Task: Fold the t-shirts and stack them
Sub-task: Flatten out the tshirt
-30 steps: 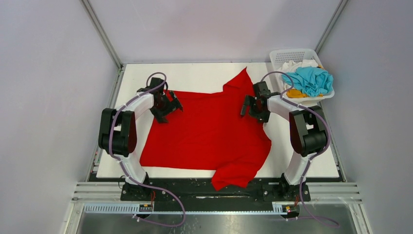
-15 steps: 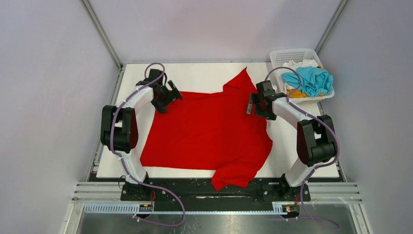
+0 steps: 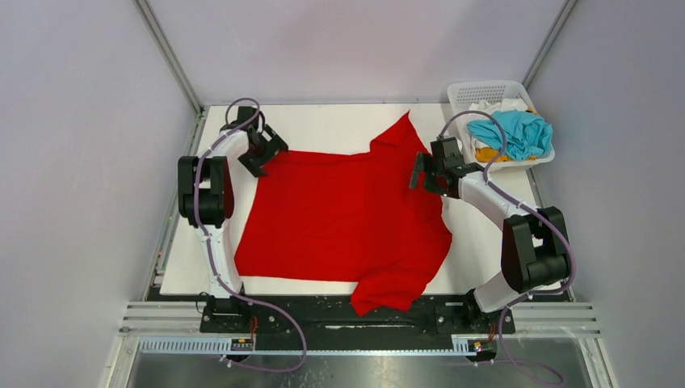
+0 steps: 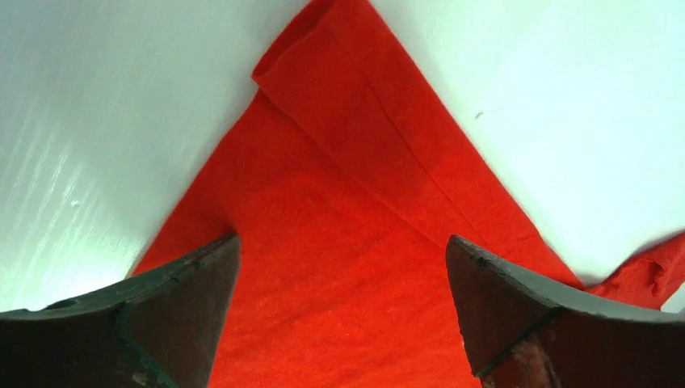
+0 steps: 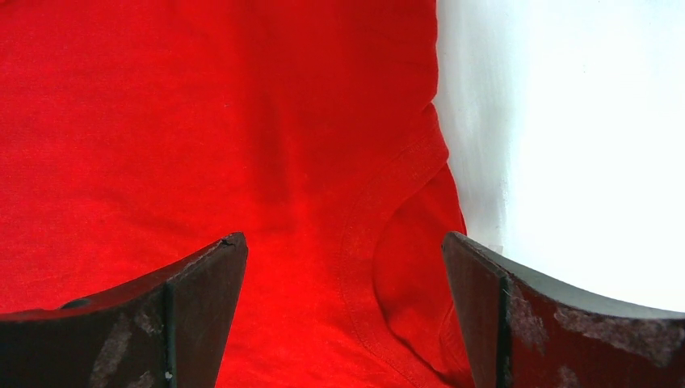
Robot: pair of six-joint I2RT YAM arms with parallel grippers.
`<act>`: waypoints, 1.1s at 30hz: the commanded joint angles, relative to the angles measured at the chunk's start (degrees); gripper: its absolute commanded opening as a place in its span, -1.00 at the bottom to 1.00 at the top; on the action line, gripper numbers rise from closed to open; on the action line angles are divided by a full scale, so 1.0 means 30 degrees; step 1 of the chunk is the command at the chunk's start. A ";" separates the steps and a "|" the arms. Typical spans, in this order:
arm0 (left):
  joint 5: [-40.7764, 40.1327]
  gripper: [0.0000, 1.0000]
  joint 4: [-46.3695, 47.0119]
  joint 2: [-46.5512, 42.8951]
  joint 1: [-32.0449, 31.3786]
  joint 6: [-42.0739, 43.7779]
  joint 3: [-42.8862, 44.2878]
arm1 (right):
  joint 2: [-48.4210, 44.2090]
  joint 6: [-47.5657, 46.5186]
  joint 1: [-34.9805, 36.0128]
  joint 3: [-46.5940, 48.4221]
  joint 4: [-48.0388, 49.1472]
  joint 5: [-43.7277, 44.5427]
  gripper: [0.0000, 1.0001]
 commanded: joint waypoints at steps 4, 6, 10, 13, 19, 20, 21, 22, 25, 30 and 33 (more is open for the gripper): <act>0.0521 0.98 0.2237 0.1169 -0.0182 -0.2424 0.1874 | -0.0802 -0.0214 0.0101 -0.0141 0.0740 -0.0672 0.98; 0.0580 0.98 0.2773 0.1379 -0.0181 -0.3083 0.1866 | -0.0895 -0.0213 0.0090 -0.0161 0.0720 -0.0571 0.98; 0.0541 0.98 0.2893 0.1927 -0.0189 -0.3607 0.2353 | -0.1074 -0.0314 0.0089 -0.0310 0.0605 -0.0179 0.98; 0.0198 0.98 0.2899 0.2177 -0.0200 -0.3798 0.2426 | -0.1147 -0.0327 0.0090 -0.0347 0.0634 -0.0043 0.98; 0.1012 0.98 0.4733 0.2674 -0.0189 -0.5268 0.2442 | -0.1005 -0.0357 0.0082 -0.0269 0.0638 -0.0151 0.98; 0.1167 0.98 0.5150 0.2777 -0.0182 -0.5626 0.2476 | -0.0999 -0.0367 0.0103 -0.0261 0.0627 -0.0099 0.98; 0.1216 0.98 0.5720 0.2842 -0.0189 -0.6147 0.2506 | -0.0987 -0.0394 0.0096 -0.0286 0.0611 -0.0096 0.98; 0.1332 0.98 0.6156 0.2916 -0.0182 -0.6549 0.2524 | -0.0990 -0.0397 0.0090 -0.0311 0.0580 -0.0088 0.98; 0.1357 0.98 0.7236 0.3156 -0.0211 -0.7522 0.2763 | -0.1035 -0.0418 0.0090 -0.0368 0.0615 -0.0038 0.98; 0.1443 0.98 0.8377 0.3779 -0.0255 -0.8537 0.3836 | -0.0763 -0.0472 0.0090 -0.0295 0.0604 -0.0039 0.98; 0.1534 0.98 0.8646 0.4961 -0.0353 -0.9105 0.5459 | -0.0565 -0.0556 0.0089 -0.0204 0.0558 0.0029 0.98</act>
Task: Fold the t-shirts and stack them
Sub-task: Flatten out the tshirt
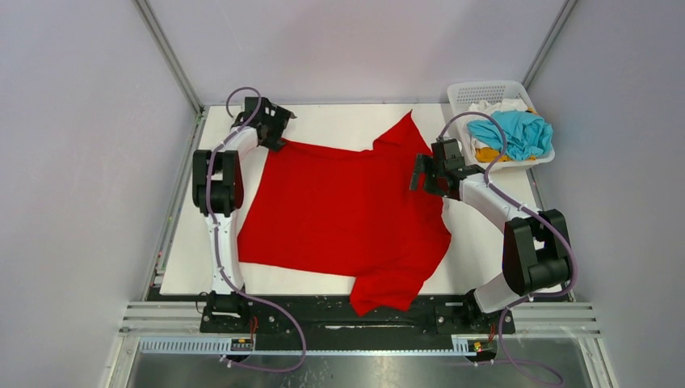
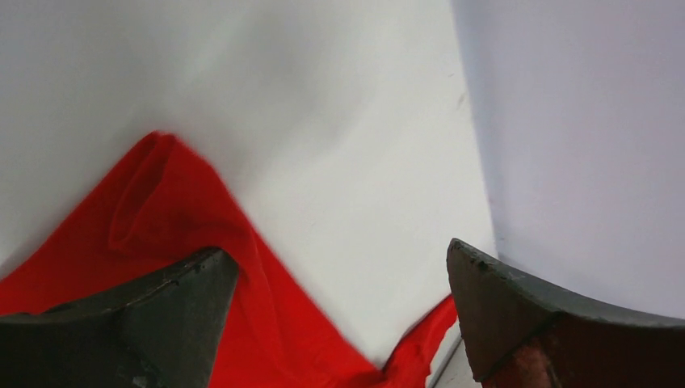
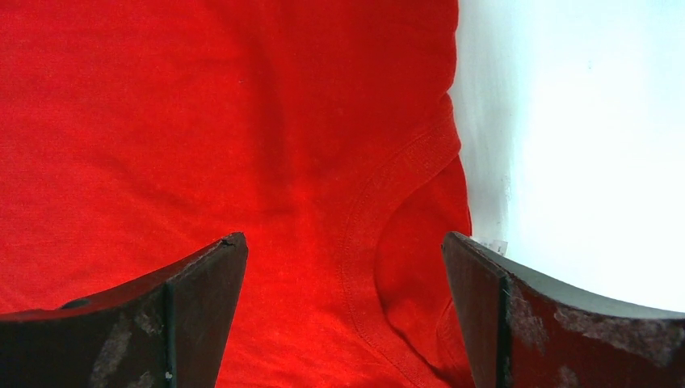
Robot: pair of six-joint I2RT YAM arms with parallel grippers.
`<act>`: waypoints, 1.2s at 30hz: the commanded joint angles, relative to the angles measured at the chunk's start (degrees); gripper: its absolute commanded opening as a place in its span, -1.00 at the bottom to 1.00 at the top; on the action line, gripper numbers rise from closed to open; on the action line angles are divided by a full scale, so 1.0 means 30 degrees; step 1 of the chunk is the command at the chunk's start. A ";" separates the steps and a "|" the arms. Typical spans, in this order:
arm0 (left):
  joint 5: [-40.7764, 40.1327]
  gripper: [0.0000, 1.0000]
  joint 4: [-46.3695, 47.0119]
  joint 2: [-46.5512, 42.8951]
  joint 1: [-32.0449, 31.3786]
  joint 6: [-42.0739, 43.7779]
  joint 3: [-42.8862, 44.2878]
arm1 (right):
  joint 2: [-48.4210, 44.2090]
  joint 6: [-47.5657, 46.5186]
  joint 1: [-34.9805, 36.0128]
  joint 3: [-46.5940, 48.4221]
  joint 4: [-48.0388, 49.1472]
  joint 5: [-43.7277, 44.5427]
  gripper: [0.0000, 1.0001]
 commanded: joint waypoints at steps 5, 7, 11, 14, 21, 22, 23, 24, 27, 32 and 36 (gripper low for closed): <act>-0.0178 0.98 0.1826 0.3700 -0.0525 -0.1956 0.5563 | 0.0031 -0.0652 0.0089 0.0386 0.0097 0.1006 0.99; 0.0161 0.98 0.1978 0.4773 -0.0563 -0.2445 0.7120 | 0.0103 -0.0725 0.0089 0.0502 -0.0040 0.1223 0.99; -0.0774 0.98 0.2062 0.6285 -0.0683 -0.2475 1.0533 | 0.0068 -0.0772 0.0091 0.0607 -0.0178 0.1337 0.99; -0.0949 0.98 0.2490 0.5743 -0.0681 -0.2314 1.0653 | -0.0014 -0.0800 0.0097 0.0595 -0.0139 0.1439 0.99; -0.0571 0.98 0.0690 0.0509 -0.0774 0.1886 0.7450 | 0.1835 -0.0602 0.0092 0.4005 -0.0194 0.1108 0.99; -0.0357 0.98 0.0360 -0.1106 -0.0816 0.2586 0.6267 | 0.2411 -0.0404 0.0090 0.4888 -0.0192 0.0902 0.99; -0.0154 0.98 0.0059 -0.2376 -0.0847 0.3156 0.4687 | 0.3076 -0.0090 0.0089 0.5815 -0.0265 0.0641 0.99; 0.0014 0.98 -0.0125 -0.3615 -0.0902 0.3686 0.2992 | 0.3757 0.0374 0.0082 0.6759 -0.0381 0.0327 0.99; 0.0689 0.98 -0.0267 -0.6933 -0.1117 0.4797 -0.1856 | 0.6181 0.2301 0.0088 1.0142 -0.1006 -0.0169 0.99; 0.1476 0.98 -0.0303 -0.9920 -0.1961 0.5338 -0.7339 | 1.0458 0.5185 0.0099 1.4811 -0.0191 -0.1970 0.99; 0.2296 0.98 -0.0352 -1.0257 -0.2682 0.5934 -0.9428 | 1.2553 0.6793 0.0090 1.6897 0.0080 -0.2109 0.99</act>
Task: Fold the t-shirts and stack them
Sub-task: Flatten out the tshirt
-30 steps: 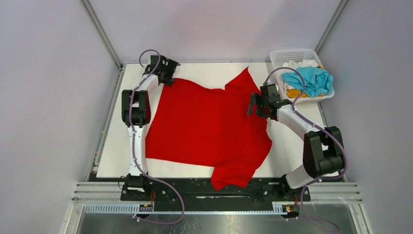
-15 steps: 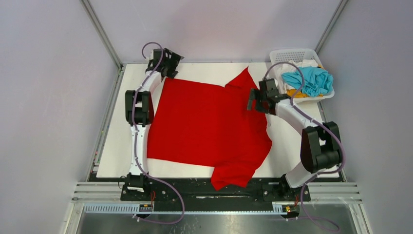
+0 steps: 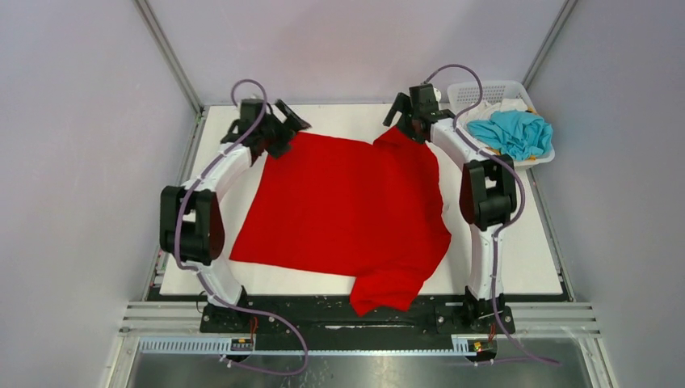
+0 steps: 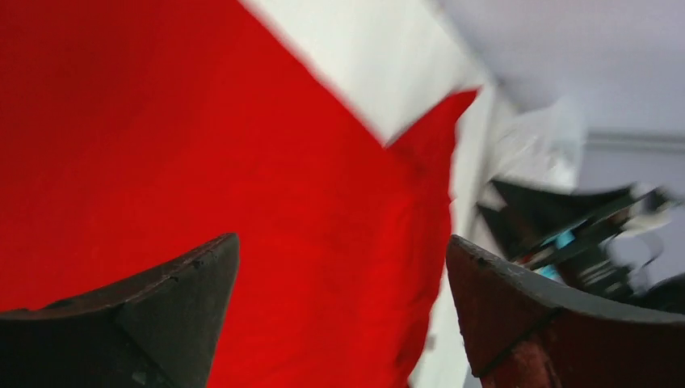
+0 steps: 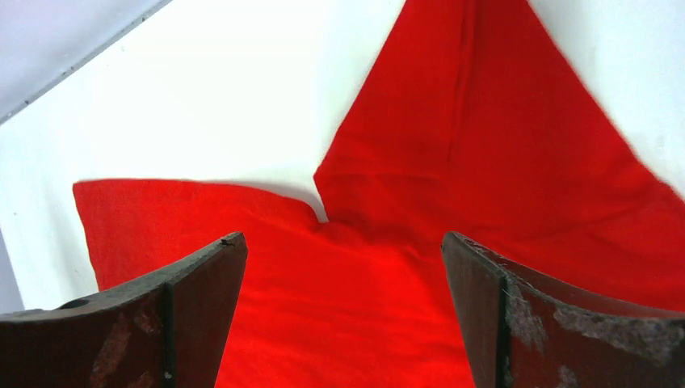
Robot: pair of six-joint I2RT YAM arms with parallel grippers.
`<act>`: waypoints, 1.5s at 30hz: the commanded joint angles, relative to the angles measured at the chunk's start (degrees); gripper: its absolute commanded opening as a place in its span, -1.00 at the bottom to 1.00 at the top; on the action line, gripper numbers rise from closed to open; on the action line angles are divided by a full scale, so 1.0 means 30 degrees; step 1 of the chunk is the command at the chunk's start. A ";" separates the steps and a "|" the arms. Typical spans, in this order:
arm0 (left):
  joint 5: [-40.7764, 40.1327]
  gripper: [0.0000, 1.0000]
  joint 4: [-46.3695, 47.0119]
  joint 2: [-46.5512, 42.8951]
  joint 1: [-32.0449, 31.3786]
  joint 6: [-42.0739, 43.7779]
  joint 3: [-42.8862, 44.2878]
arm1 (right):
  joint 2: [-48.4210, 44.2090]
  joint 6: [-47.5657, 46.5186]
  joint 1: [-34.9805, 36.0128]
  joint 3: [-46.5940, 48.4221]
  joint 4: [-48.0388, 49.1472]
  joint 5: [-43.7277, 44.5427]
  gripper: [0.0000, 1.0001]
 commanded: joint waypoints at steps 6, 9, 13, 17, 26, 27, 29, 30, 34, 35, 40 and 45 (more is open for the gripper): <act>0.1909 0.98 -0.0921 0.0970 -0.1100 0.1382 -0.4419 | 0.2530 0.3835 0.0078 0.1746 0.0812 -0.0523 0.98; 0.1824 0.98 -0.1297 0.0892 -0.1080 0.1427 -0.5360 | 0.3252 0.4439 0.0091 0.1984 0.0833 -0.0785 0.98; 0.1426 0.98 -0.1868 0.0449 -0.1111 0.1648 -0.6451 | 0.4265 0.5623 0.0126 0.2485 0.1103 -0.0790 0.98; 0.0607 0.98 -0.2993 0.0005 -0.1087 0.2158 -0.6941 | 0.5209 0.6229 0.0235 0.3512 0.1222 -0.0280 0.97; 0.0205 0.98 -0.3616 0.0302 -0.1098 0.2447 -0.7247 | 0.9157 0.7434 0.0451 0.9565 0.1081 -0.0056 0.96; 0.0174 0.98 -0.3671 0.0345 -0.1101 0.2450 -0.7281 | 0.9972 0.7386 0.0464 1.0981 0.0846 -0.0069 0.96; 0.0131 0.98 -0.3729 0.0401 -0.1102 0.2480 -0.7347 | 1.1588 0.7688 0.0517 1.3502 0.0684 -0.0129 0.95; 0.0128 0.98 -0.3744 0.0387 -0.1098 0.2480 -0.7389 | 1.2253 0.8059 0.0527 1.4230 0.1217 -0.0184 0.95; 0.0012 0.98 -0.3991 0.0206 -0.1087 0.2609 -0.7547 | 1.3329 0.9233 0.0608 1.4696 0.5637 0.0704 0.92; -0.0081 0.98 -0.4161 0.0125 -0.1096 0.2661 -0.7593 | 1.3560 0.9109 0.0678 1.4911 0.6693 0.1074 0.92; -0.0720 0.98 -0.4829 -0.0387 -0.1070 0.2880 -0.7672 | 1.3270 0.6801 0.0968 1.6528 0.7849 0.0707 0.92; -0.0388 0.98 -0.4768 -0.0502 -0.1081 0.3044 -0.7296 | 0.8840 0.2291 0.0970 1.1863 0.4551 0.1156 0.93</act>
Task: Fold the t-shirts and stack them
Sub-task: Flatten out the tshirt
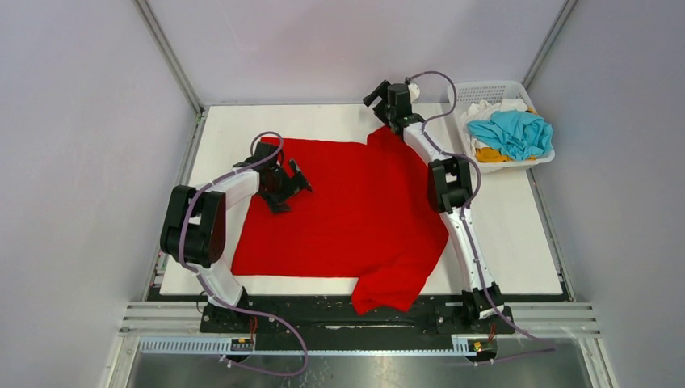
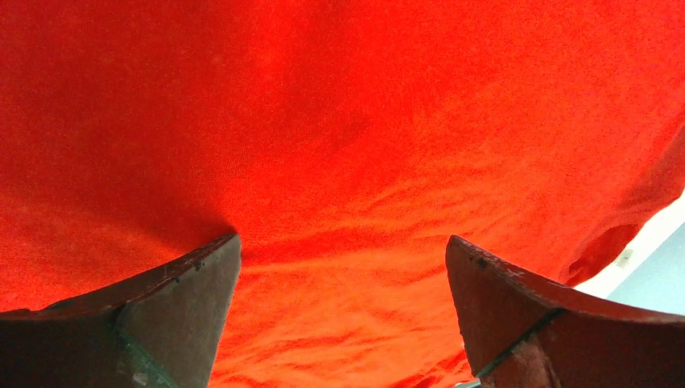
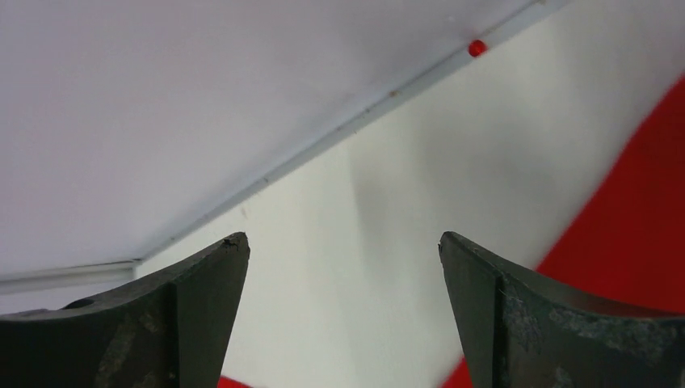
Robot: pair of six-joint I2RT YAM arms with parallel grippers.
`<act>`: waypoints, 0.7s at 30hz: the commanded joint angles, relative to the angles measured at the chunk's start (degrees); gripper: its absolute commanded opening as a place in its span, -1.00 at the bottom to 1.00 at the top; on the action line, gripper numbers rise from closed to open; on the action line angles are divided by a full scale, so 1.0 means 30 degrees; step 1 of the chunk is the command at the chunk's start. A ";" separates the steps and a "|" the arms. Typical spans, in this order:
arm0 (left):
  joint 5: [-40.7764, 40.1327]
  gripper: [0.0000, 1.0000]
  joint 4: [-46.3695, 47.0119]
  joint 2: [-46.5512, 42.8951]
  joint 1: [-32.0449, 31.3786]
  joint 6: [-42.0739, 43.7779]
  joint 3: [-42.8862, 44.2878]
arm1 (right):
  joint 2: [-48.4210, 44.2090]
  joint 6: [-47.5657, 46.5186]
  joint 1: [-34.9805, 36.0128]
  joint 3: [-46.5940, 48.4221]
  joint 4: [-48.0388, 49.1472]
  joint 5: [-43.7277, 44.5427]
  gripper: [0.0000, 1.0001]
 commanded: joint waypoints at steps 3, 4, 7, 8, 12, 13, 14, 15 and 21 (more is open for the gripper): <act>-0.0922 0.98 -0.1289 -0.0394 0.0037 0.0734 -0.0166 | -0.5537 -0.6891 0.0232 -0.1992 -0.5526 0.1488 0.93; -0.0896 0.98 -0.1274 -0.0383 0.0037 0.0806 -0.0136 | -0.5846 -0.7881 0.0222 -0.2144 -0.6963 0.1501 0.93; -0.0835 0.98 -0.1277 -0.0169 0.0065 0.0956 -0.0013 | -0.6667 -1.0468 0.0189 -0.3434 -0.8688 0.1162 0.92; -0.0783 0.98 -0.1302 -0.0084 0.0043 0.0989 0.0031 | -0.6822 -1.1086 0.0166 -0.3899 -0.9081 0.0945 0.91; -0.0585 0.98 -0.1289 -0.0017 0.0057 0.1063 0.0128 | -0.6262 -1.1951 -0.0087 -0.3504 -1.1232 -0.0866 0.82; -0.0576 0.98 -0.1289 -0.0010 0.0064 0.1090 0.0115 | -0.5885 -1.1895 -0.0150 -0.2919 -1.1834 -0.1099 0.78; -0.0571 0.98 -0.1296 -0.0009 0.0065 0.1115 0.0110 | -0.5424 -1.1815 -0.0180 -0.2180 -1.2569 -0.1143 0.74; -0.0534 0.98 -0.1290 -0.0017 0.0036 0.1122 0.0094 | -0.5037 -1.1727 -0.0191 -0.1476 -1.3151 -0.1119 0.71; -0.0470 0.98 -0.1306 -0.0079 0.0046 0.1118 -0.0031 | -0.4400 -1.0665 -0.0243 -0.1093 -1.2631 -0.0715 0.58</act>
